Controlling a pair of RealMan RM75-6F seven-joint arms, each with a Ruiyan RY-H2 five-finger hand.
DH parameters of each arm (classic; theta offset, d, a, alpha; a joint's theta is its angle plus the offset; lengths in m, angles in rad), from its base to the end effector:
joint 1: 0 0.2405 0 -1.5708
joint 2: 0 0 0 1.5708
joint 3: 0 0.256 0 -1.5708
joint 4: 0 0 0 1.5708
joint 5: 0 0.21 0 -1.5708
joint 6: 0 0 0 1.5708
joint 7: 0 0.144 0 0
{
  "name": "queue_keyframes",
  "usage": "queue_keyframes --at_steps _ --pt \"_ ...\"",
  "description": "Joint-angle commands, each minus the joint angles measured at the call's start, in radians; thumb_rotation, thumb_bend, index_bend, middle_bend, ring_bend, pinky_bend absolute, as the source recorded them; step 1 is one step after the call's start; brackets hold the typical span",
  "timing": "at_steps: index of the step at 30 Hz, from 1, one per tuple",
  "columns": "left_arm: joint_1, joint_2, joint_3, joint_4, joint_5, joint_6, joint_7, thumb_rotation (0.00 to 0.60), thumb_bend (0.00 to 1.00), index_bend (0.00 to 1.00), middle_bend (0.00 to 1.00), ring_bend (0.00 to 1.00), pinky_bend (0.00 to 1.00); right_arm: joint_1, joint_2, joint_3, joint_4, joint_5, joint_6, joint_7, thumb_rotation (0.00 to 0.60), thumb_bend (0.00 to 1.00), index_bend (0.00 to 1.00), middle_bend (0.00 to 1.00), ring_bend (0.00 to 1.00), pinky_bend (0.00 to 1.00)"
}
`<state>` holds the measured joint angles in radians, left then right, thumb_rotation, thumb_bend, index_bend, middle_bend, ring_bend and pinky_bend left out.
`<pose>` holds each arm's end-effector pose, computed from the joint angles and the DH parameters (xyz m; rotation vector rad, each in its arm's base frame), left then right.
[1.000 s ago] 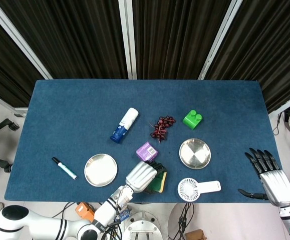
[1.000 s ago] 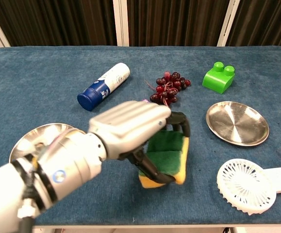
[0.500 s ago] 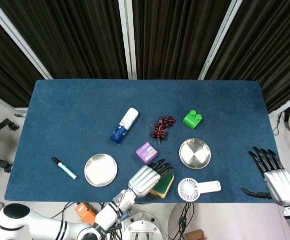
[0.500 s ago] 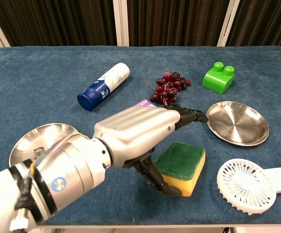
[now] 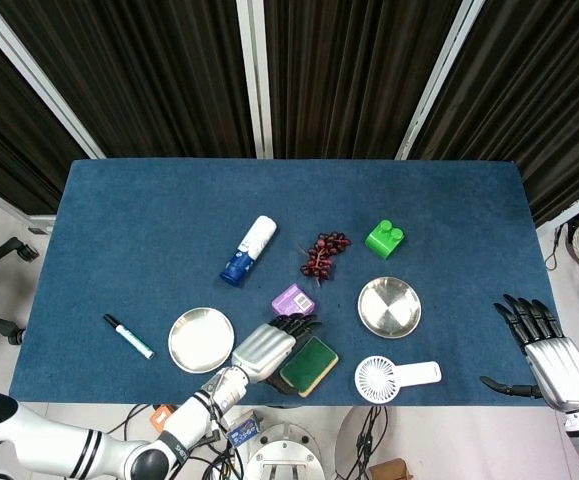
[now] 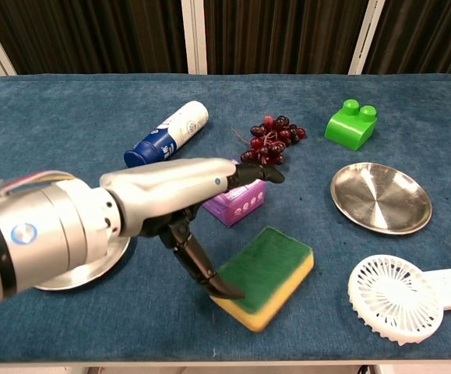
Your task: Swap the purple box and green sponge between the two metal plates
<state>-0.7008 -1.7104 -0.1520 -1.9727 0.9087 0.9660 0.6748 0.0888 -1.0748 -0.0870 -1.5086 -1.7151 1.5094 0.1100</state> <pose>-0.0398 0.2132 -0.0654 -2.1456 -1.3178 -1.0178 -0.3168 -0.1513 0.1556 1.6442 -0.8886 0.9007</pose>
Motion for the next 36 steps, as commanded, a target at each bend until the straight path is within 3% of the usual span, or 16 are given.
queue_keyframes --at_steps 1,7,16,22,25,28,30,36 --pt "-0.014 -0.009 -0.042 0.04 0.059 0.001 -0.093 0.583 0.0 0.0 0.0 0.0 0.1 -0.001 0.001 0.001 -0.001 0.002 0.0 -0.001 0.364 0.2 0.0 0.0 0.0 0.0" --pt "-0.005 -0.142 -0.077 0.26 0.178 0.088 -0.237 0.584 0.0 0.0 0.0 0.0 0.1 -0.002 0.006 0.005 -0.004 0.006 -0.001 0.01 0.365 0.2 0.0 0.0 0.0 0.0" --pt "-0.046 -0.283 -0.103 0.512 0.108 0.112 -0.191 0.53 0.0 0.02 0.03 0.02 0.12 -0.004 0.021 0.008 0.008 0.002 0.01 0.054 0.365 0.2 0.0 0.0 0.0 0.0" --pt "-0.059 -0.332 -0.111 0.593 0.082 0.137 -0.139 0.511 0.0 0.14 0.15 0.16 0.25 -0.008 0.027 0.008 0.017 -0.002 0.02 0.078 0.365 0.2 0.0 0.0 0.0 0.0" --pt "-0.06 -0.352 -0.119 0.611 0.054 0.144 -0.115 0.515 0.02 0.23 0.25 0.27 0.35 -0.01 0.028 0.008 0.019 -0.004 0.025 0.084 0.365 0.2 0.0 0.0 0.0 0.0" --pt "-0.059 -0.365 -0.121 0.619 0.056 0.159 -0.112 0.593 0.08 0.35 0.33 0.38 0.48 -0.012 0.029 0.009 0.019 -0.005 0.029 0.086 0.365 0.2 0.0 0.0 0.0 0.0" --pt "-0.055 -0.367 -0.123 0.612 0.056 0.164 -0.117 0.6 0.12 0.39 0.39 0.44 0.52 -0.013 0.028 0.009 0.019 -0.005 0.028 0.086 0.364 0.2 0.0 0.0 0.0 0.0" --pt "-0.031 -0.331 -0.095 0.538 0.127 0.223 -0.118 0.6 0.45 0.51 0.54 0.59 0.65 -0.009 0.024 0.01 0.016 -0.002 0.012 0.07 0.365 0.2 0.0 0.0 0.0 0.0"
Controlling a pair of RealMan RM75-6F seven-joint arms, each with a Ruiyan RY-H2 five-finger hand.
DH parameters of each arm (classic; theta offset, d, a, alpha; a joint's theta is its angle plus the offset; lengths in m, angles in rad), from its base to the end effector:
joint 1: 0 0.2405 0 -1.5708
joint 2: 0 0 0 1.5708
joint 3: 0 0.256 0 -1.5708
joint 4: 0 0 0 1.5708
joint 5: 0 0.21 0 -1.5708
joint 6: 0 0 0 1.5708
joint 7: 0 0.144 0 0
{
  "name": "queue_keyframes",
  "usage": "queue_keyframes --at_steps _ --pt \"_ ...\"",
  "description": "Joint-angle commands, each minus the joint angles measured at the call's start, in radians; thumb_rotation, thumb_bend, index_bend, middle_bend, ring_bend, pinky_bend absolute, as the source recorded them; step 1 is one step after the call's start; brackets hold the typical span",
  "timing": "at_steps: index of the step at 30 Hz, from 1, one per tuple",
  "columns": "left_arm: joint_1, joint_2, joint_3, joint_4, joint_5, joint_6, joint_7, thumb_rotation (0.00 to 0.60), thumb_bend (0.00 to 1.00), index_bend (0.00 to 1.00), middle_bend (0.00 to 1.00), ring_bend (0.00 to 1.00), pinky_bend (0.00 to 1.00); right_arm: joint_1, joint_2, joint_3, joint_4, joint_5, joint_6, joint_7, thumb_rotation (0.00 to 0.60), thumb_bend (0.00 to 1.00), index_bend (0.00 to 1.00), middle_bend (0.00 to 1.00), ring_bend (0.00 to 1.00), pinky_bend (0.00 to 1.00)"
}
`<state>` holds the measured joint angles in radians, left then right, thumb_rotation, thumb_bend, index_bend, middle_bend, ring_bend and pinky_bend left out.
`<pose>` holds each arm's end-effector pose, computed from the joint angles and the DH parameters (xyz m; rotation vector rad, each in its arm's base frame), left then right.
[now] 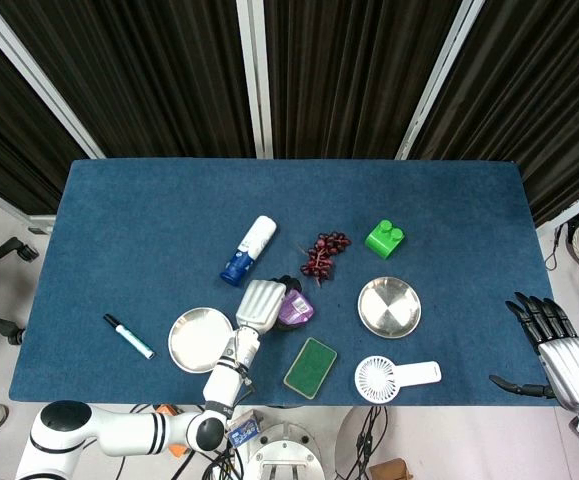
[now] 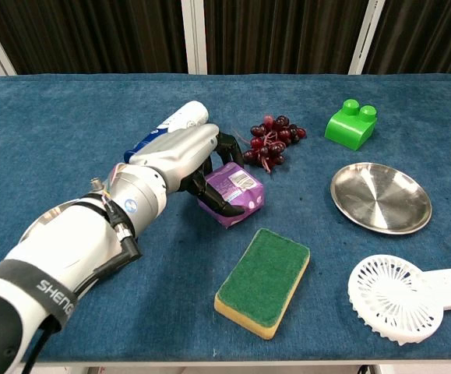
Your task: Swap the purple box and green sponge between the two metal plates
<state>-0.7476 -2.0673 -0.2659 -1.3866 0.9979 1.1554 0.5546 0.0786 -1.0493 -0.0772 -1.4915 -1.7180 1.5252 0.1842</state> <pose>-0.0504 0.2821 -0.1252 -1.7348 -1.1817 -1.0906 -0.3213 -0.1508 0.1685 1.6177 -0.9102 0.9295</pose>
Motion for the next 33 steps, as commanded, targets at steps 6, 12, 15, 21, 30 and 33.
queue_keyframes --at_steps 6,12,15,21,30,33 --pt "0.099 0.217 0.112 -0.321 0.132 0.156 0.097 0.6 0.53 0.53 0.56 0.62 0.67 0.0 -0.004 -0.001 -0.007 0.001 -0.009 -0.021 0.365 0.2 0.0 0.0 0.0 0.0" --pt "0.209 0.451 0.231 -0.519 0.152 0.229 0.124 0.6 0.52 0.53 0.56 0.62 0.67 -0.008 -0.01 -0.001 -0.018 -0.001 -0.002 -0.051 0.366 0.2 0.0 0.0 0.0 0.0" --pt "0.245 0.519 0.279 -0.523 0.15 0.21 0.067 0.6 0.51 0.53 0.56 0.62 0.67 -0.008 -0.016 -0.003 -0.025 -0.004 -0.006 -0.073 0.364 0.2 0.0 0.0 0.0 0.0" --pt "0.281 0.544 0.327 -0.441 0.163 0.153 -0.031 0.6 0.44 0.5 0.51 0.59 0.67 -0.007 -0.028 -0.006 -0.039 -0.012 -0.017 -0.114 0.365 0.2 0.0 0.0 0.0 0.0" --pt "0.285 0.537 0.325 -0.425 0.185 0.121 0.001 0.6 0.0 0.18 0.17 0.16 0.46 0.004 -0.037 -0.004 -0.043 -0.006 -0.045 -0.138 0.365 0.2 0.0 0.0 0.0 0.0" --pt "0.294 0.558 0.335 -0.458 0.21 0.12 -0.008 0.593 0.0 0.13 0.11 0.1 0.43 0.017 -0.047 -0.004 -0.043 -0.016 -0.065 -0.16 0.364 0.2 0.0 0.0 0.0 0.0"
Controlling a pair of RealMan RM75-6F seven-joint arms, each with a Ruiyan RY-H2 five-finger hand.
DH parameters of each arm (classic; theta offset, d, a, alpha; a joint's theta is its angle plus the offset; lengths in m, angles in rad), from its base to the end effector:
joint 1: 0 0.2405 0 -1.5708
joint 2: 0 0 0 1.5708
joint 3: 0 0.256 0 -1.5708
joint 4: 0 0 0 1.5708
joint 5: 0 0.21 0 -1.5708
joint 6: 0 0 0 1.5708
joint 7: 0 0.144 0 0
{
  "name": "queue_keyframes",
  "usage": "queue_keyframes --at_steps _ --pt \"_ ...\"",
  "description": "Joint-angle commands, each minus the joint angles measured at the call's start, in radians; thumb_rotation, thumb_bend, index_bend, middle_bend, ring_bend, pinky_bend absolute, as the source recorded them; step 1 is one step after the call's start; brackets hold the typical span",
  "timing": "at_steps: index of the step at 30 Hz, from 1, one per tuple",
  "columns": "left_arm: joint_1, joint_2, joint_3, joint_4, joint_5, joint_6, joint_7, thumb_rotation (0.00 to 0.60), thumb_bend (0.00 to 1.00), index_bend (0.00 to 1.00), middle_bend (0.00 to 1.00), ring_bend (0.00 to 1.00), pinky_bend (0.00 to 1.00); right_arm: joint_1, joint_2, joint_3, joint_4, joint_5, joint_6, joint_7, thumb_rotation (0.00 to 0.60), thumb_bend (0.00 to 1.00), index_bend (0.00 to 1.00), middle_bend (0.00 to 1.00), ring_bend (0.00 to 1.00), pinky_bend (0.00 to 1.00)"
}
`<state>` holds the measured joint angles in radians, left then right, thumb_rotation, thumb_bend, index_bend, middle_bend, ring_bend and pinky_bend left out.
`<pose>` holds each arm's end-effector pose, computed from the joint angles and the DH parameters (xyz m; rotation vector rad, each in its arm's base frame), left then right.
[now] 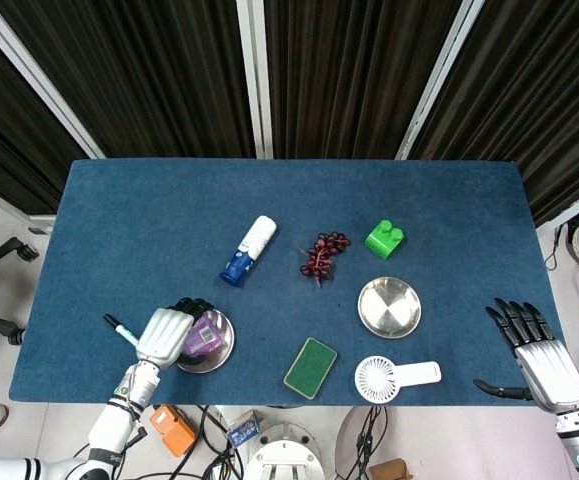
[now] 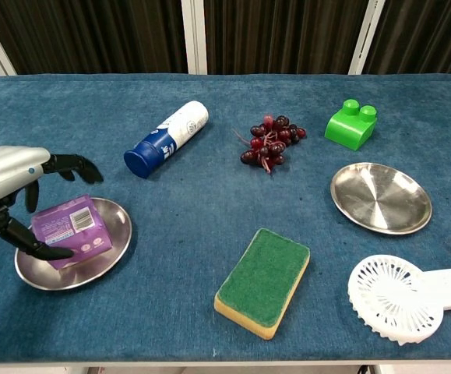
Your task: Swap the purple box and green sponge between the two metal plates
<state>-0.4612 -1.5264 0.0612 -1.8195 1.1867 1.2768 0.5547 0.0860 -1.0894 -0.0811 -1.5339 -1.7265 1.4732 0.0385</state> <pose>-0.1791 0.2139 -0.0124 -1.8067 -1.0655 -0.8371 -0.3118 -0.1503 0.1439 1.6792 -0.8732 0.8639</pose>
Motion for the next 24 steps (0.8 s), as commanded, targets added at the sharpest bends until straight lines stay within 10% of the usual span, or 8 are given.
queue_keyframes --at_steps 1,11,24 --pt "0.011 0.026 0.013 -0.037 0.031 -0.001 -0.012 0.587 0.0 0.12 0.1 0.09 0.43 0.017 -0.011 0.0 -0.002 -0.014 -0.021 -0.022 0.364 0.2 0.0 0.0 0.0 0.0" --pt "0.129 0.2 0.081 -0.13 0.308 0.219 -0.084 0.552 0.0 0.1 0.08 0.07 0.39 0.259 -0.023 0.042 -0.221 -0.159 -0.307 -0.228 0.368 0.2 0.0 0.0 0.0 0.0" --pt "0.302 0.38 0.079 -0.049 0.367 0.419 -0.368 0.575 0.02 0.1 0.08 0.08 0.39 0.49 -0.32 0.162 -0.273 0.06 -0.717 -0.621 0.367 0.27 0.0 0.0 0.0 0.0"
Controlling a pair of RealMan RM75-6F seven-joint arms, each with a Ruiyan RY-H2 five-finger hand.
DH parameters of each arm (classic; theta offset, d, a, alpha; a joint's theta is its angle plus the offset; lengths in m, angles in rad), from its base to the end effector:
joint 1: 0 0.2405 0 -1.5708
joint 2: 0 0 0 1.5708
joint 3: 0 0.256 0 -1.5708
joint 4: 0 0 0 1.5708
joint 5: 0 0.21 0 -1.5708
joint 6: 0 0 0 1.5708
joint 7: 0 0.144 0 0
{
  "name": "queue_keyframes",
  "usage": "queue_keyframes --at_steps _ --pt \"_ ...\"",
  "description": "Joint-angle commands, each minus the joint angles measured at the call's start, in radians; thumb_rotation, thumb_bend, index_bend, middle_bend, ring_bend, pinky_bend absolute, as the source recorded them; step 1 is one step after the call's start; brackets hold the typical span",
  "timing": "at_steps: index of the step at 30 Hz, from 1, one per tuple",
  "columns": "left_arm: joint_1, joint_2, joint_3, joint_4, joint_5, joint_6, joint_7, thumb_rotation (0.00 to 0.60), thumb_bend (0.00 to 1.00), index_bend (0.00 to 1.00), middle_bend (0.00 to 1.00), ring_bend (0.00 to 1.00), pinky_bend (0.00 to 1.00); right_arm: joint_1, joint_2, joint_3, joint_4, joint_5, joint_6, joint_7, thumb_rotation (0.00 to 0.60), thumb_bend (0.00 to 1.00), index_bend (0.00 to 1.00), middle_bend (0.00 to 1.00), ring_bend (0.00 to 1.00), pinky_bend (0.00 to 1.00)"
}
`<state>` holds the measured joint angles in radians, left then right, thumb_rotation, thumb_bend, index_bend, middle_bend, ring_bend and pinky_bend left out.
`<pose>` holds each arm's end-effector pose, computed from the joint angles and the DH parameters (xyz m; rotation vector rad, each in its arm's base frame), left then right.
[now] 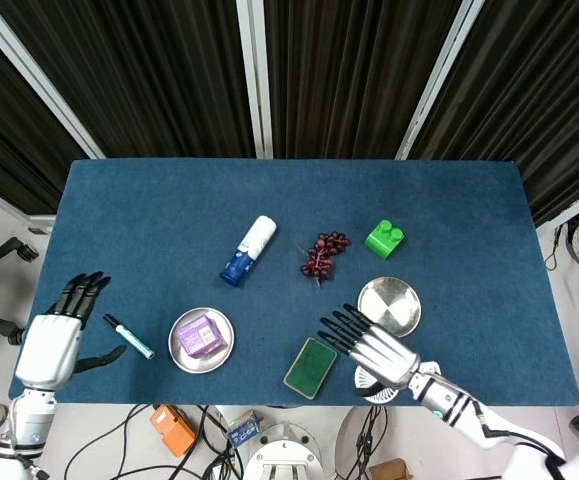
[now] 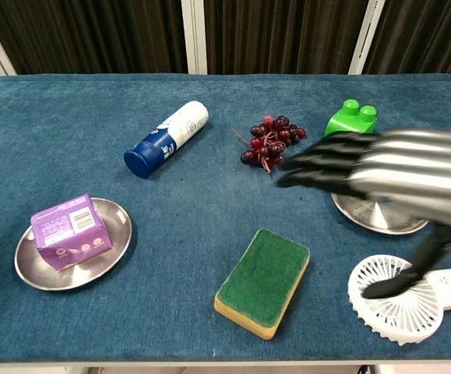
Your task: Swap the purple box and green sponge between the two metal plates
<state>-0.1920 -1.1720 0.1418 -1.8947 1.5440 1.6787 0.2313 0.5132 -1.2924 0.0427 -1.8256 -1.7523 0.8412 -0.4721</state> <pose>-0.2346 0.1632 0.1293 -1.4298 -0.9161 -1.0564 -0.1448 -0.2170 0.0091 2.3907 -0.4583 0.8727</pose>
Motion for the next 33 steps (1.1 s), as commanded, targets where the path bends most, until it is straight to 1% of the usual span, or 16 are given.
queue_keyframes --at_steps 1,5,7,12,20,21,22,23,24,25,26,27,28,30,33 --pt "0.035 0.027 -0.003 0.03 0.009 0.011 -0.052 0.575 0.02 0.1 0.08 0.08 0.39 0.071 -0.142 0.041 0.029 0.106 -0.1 -0.134 0.368 0.27 0.0 0.0 0.0 0.0" --pt "0.032 0.03 -0.019 0.036 -0.006 -0.037 -0.077 0.576 0.02 0.1 0.08 0.08 0.39 0.1 -0.23 0.049 0.072 0.191 -0.14 -0.245 0.368 0.29 0.0 0.0 0.0 0.0" --pt "0.026 0.032 -0.027 0.033 -0.015 -0.063 -0.088 0.577 0.02 0.1 0.08 0.08 0.39 0.108 -0.246 0.049 0.08 0.23 -0.149 -0.284 0.368 0.31 0.0 0.0 0.0 0.0" --pt "0.02 0.037 -0.05 0.028 -0.022 -0.102 -0.097 0.577 0.02 0.1 0.08 0.08 0.39 0.116 -0.235 0.037 0.072 0.302 -0.134 -0.365 0.367 0.32 0.0 0.0 0.0 0.0" --pt "0.022 0.031 -0.077 0.026 -0.034 -0.138 -0.087 0.575 0.02 0.1 0.08 0.08 0.39 0.138 -0.216 0.014 0.086 0.38 -0.122 -0.389 0.369 0.32 0.0 0.0 0.0 0.0" --pt "0.023 0.03 -0.08 0.026 -0.036 -0.142 -0.083 0.576 0.02 0.1 0.08 0.08 0.39 0.143 -0.218 0.01 0.09 0.381 -0.119 -0.387 0.379 0.32 0.01 0.02 0.0 0.0" --pt "0.024 0.029 -0.082 0.026 -0.036 -0.143 -0.08 0.576 0.02 0.1 0.08 0.08 0.39 0.145 -0.221 0.007 0.093 0.378 -0.114 -0.382 0.391 0.33 0.04 0.05 0.02 0.01" --pt "0.025 0.028 -0.085 0.026 -0.037 -0.145 -0.077 0.574 0.02 0.1 0.08 0.08 0.39 0.147 -0.224 0.004 0.096 0.372 -0.107 -0.375 0.42 0.34 0.13 0.12 0.08 0.04" --pt "0.026 0.027 -0.088 0.026 -0.038 -0.147 -0.074 0.577 0.02 0.1 0.08 0.08 0.39 0.149 -0.228 0.0 0.1 0.359 -0.099 -0.361 0.476 0.36 0.29 0.25 0.2 0.11" --pt "0.027 0.026 -0.09 0.026 -0.039 -0.149 -0.072 0.576 0.02 0.1 0.08 0.08 0.39 0.151 -0.232 -0.003 0.104 0.346 -0.091 -0.35 0.531 0.37 0.43 0.36 0.32 0.2" --pt "0.028 0.025 -0.092 0.026 -0.04 -0.152 -0.07 0.576 0.02 0.1 0.08 0.08 0.39 0.152 -0.235 -0.007 0.111 0.332 -0.083 -0.34 0.569 0.39 0.53 0.44 0.4 0.29" --pt "0.03 0.024 -0.095 0.026 -0.042 -0.155 -0.07 0.578 0.02 0.1 0.08 0.08 0.39 0.153 -0.238 -0.011 0.119 0.317 -0.072 -0.325 0.596 0.4 0.61 0.51 0.48 0.41" --pt "0.03 0.024 -0.097 0.026 -0.043 -0.157 -0.07 0.578 0.02 0.1 0.08 0.08 0.39 0.152 -0.241 -0.014 0.125 0.306 -0.061 -0.314 0.6 0.41 0.68 0.56 0.54 0.51" --pt "0.033 0.025 -0.101 0.027 -0.044 -0.16 -0.073 0.575 0.02 0.1 0.08 0.09 0.39 0.154 -0.244 -0.019 0.138 0.281 -0.042 -0.287 0.6 0.43 0.75 0.63 0.61 0.62" --pt "0.036 0.026 -0.107 0.028 -0.045 -0.163 -0.076 0.575 0.02 0.1 0.08 0.09 0.39 0.156 -0.243 -0.024 0.15 0.264 -0.024 -0.255 0.6 0.44 0.8 0.67 0.64 0.67"
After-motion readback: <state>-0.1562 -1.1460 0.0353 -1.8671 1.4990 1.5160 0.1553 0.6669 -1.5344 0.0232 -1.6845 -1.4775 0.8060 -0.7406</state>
